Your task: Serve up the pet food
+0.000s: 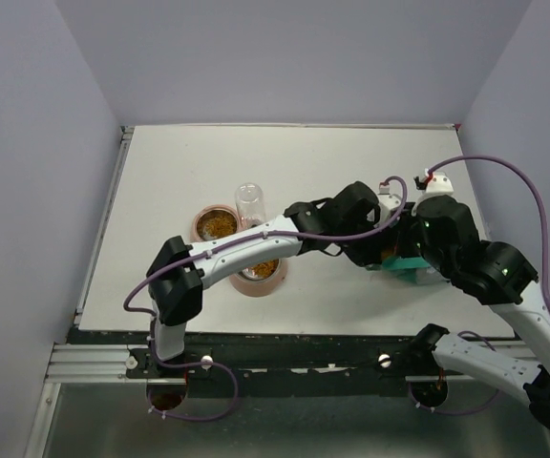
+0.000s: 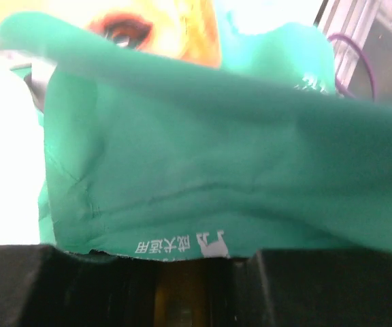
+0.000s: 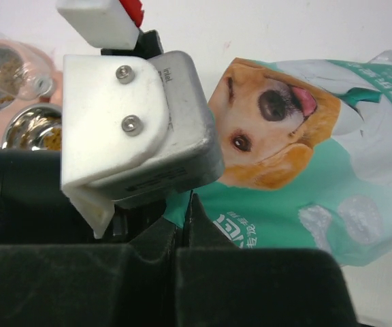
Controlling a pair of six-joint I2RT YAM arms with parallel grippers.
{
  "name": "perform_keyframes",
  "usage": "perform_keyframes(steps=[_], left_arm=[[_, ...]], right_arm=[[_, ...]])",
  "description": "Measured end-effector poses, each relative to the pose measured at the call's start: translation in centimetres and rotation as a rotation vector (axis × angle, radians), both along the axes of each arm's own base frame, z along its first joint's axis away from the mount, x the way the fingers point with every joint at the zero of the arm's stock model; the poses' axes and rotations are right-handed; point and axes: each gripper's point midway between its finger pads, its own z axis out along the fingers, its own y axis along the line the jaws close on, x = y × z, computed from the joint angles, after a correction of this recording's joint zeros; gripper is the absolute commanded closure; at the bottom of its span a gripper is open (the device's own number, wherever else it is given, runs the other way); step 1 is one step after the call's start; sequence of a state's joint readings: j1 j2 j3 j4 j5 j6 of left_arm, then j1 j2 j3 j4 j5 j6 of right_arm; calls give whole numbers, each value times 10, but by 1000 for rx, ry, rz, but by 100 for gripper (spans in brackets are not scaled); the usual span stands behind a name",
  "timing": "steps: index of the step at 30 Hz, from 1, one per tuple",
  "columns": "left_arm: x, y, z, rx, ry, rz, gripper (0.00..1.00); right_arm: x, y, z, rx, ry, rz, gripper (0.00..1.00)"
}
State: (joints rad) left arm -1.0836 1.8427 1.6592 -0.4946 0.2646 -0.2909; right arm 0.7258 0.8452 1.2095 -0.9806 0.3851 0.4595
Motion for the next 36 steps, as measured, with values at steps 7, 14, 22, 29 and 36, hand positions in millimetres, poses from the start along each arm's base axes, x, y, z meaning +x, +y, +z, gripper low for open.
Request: perform_keyframes(steps=[7,14,22,29,36], left_arm=[[13,-22,-1,-76,-31,38,100],[16,-5,9,-136,-132,76,100],[11,35,33,-145,-228,103,100],[3,51,32,-186,-259,103,100],[-6,74,43,-216,-298,106,100]], right_arm=[[6,-9,5,-14,-18,-58,100],[1,-6,6,21,-15,-54,100],[-7,-14,13,63,-52,-67,100],[-6,-12,11,66,-54,-65,100],[-3,-9,11,85,-58,-73,100]])
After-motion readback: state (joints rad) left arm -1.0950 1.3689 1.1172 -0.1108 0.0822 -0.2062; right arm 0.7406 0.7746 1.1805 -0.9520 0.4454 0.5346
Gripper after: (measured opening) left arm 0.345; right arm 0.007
